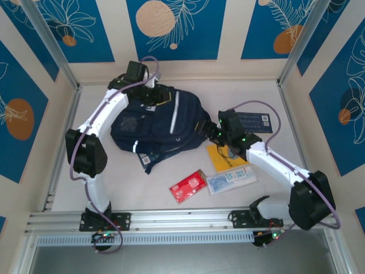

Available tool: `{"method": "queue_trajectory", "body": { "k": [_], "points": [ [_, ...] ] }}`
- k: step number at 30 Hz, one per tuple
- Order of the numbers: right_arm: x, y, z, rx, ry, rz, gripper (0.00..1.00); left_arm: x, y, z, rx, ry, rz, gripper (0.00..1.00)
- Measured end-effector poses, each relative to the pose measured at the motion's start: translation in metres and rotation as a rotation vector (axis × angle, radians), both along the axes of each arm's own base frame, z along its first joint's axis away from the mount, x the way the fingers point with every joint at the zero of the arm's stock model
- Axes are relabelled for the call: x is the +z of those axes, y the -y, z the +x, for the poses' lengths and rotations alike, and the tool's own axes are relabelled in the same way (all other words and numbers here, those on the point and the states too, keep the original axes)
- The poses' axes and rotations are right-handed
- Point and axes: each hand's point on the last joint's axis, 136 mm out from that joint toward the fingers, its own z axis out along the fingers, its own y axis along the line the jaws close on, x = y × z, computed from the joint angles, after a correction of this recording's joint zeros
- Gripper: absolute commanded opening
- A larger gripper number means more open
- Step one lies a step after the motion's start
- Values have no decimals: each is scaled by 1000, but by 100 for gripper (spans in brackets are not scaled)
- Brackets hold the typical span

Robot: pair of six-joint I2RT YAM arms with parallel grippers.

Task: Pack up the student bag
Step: Move the loose stationery from the bottom-center of the table.

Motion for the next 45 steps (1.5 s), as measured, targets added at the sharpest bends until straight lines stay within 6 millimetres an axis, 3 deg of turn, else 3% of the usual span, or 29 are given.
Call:
{"method": "queue_trajectory", "body": {
  "k": [3,6,12,17,23,28,34,38,45],
  "points": [
    [-14,-2,-24,90,-27,-84,65,-10,4,-20,-19,-15,19,40],
    [-34,-8,-50,201,-73,-154,53,-15,2,-47,-33,-14,46,40],
    [-59,-29,-108,469,-151,-225,28,-21,8,-123,-122,22,74,40],
    [-84,-49,-153,668,-242,-278,23,-63,6,-179,-191,-39,109,40],
    [-122,-53,-185,779,-384,-341,22,-108,-12,-206,-182,-104,192,40],
    [-141,-55,-190,798,-446,-355,22,-114,-10,-207,-176,-91,203,40],
    [-141,-80,-183,826,-462,-298,21,-120,-9,-204,-170,-81,218,40],
    [-137,-99,-175,848,-436,-249,23,-131,-15,-208,-163,-96,243,40],
    [-118,-116,-164,861,-374,-144,36,-140,-27,-218,-145,-112,269,38]
  ]
}}
